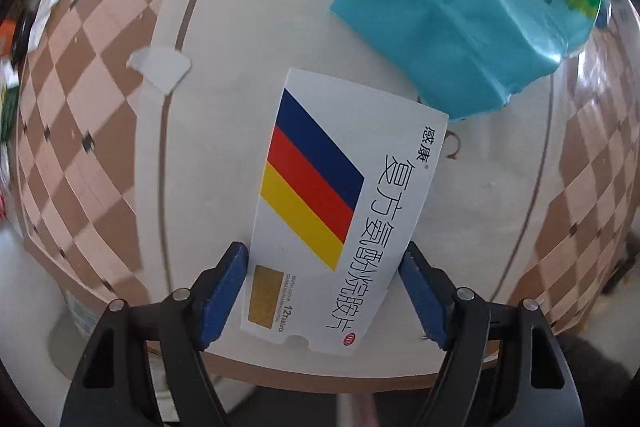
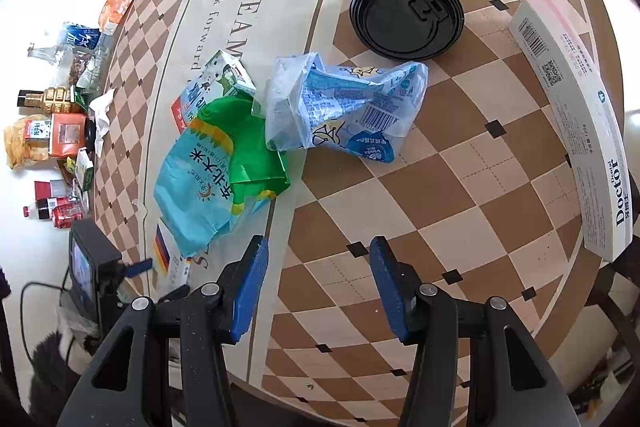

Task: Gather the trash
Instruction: 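Grasp the blue plastic bag with the right tool, then carry the striped box and blue bag over the white bin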

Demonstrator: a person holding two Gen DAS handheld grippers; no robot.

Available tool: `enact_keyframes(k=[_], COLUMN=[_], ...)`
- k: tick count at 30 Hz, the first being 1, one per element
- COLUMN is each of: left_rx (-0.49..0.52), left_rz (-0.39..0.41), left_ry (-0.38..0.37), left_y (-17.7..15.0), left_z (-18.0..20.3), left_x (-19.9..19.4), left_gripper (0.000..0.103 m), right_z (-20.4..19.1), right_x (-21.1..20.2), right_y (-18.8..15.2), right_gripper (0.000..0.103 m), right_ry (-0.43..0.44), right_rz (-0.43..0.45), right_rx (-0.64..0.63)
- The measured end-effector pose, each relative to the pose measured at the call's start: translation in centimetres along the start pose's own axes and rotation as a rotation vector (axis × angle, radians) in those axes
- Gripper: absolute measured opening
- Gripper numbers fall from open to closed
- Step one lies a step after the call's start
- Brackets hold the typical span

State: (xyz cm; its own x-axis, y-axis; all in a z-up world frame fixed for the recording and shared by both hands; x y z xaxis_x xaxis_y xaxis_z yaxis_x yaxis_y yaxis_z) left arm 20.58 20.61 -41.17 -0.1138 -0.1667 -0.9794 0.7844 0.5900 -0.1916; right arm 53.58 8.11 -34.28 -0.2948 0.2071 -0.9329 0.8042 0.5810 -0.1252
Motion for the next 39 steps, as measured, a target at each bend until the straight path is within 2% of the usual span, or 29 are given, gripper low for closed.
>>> enact_keyframes(k=[3,6,8,11,13,14,16,19,21,22,23,24,25,31,39], left_rx=[-0.267,-0.424,-0.426,-0.383,-0.345,-0.346,-0.342,-0.349,-0.348,-0.349,-0.351,-0.35,-0.35,-0.347,-0.276], left_rz=[0.018,0.05,0.056,0.065,0.088,0.096,0.095,0.098,0.103,0.105,0.106,0.109,0.114,0.153,0.253], left_ry=[-0.088,-0.113,-0.094,-0.023,0.007,-0.005,-0.001,0.001,0.008,0.012,0.018,0.02,0.025,0.047,0.106], left_y=[-1.9,-3.1,-3.1,-2.7,-2.4,-2.5,-2.4,-2.3,-2.4,-2.2,-2.2,-2.3,-3.3,-4.9,-6.7], left_z=[-0.1,-0.1,0.5,2.1,3.0,3.1,3.7,4.8,4.8,4.0,4.2,4.3,5.1,6.4,10.0], left_x=[0.0,-0.1,-0.2,-0.3,-0.8,-1.0,-1.3,-1.7,-2.0,-2.1,-2.3,-2.5,-1.2,-3.3,-7.1], left_gripper=[0.075,0.076,0.076,0.077,0.075,0.072,0.071,0.071,0.071,0.071,0.071,0.071,0.071,0.071,0.071], right_z=[0.8,1.9,2.4,2.2,2.0,2.0,2.0,2.3,2.6,2.5,2.5,2.5,2.7,4.4,5.5], right_x=[-0.7,-1.5,-1.9,-1.3,-0.2,0.5,2.0,4.4,5.5,5.6,5.6,5.7,5.7,3.8,0.4], right_y=[0.5,1.5,2.4,3.9,5.2,5.8,6.8,7.8,7.9,7.8,7.7,7.5,7.1,4.3,-3.3], right_gripper=[0.055,0.055,0.058,0.072,0.073,0.073,0.073,0.072,0.049,0.043,0.015,0.006,0.006,0.005,0.005], right_ry=[0.031,0.072,0.082,0.071,0.058,0.054,0.062,0.107,0.13,0.122,0.112,0.107,0.112,0.126,0.13], right_rz=[0.03,0.072,0.103,0.116,0.109,0.104,0.091,0.068,0.069,0.09,0.101,0.102,0.107,0.153,0.175], right_rx=[0.051,0.129,0.171,0.18,0.187,0.199,0.221,0.268,0.296,0.289,0.277,0.272,0.271,0.242,0.126])
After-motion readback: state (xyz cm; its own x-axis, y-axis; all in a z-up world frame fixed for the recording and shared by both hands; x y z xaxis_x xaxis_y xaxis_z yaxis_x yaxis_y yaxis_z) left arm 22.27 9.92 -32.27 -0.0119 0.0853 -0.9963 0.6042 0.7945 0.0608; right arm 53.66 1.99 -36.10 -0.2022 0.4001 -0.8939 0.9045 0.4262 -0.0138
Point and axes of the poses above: each gripper's, at about its wrist camera, not at the fingertips, and x roughly the way its jaws point, z to its right, y to its top, the point moved 2 cm from there along x, roughly the way its jaws point, and after that the axes turned 14 degrees about x, right-handed, at the moved point
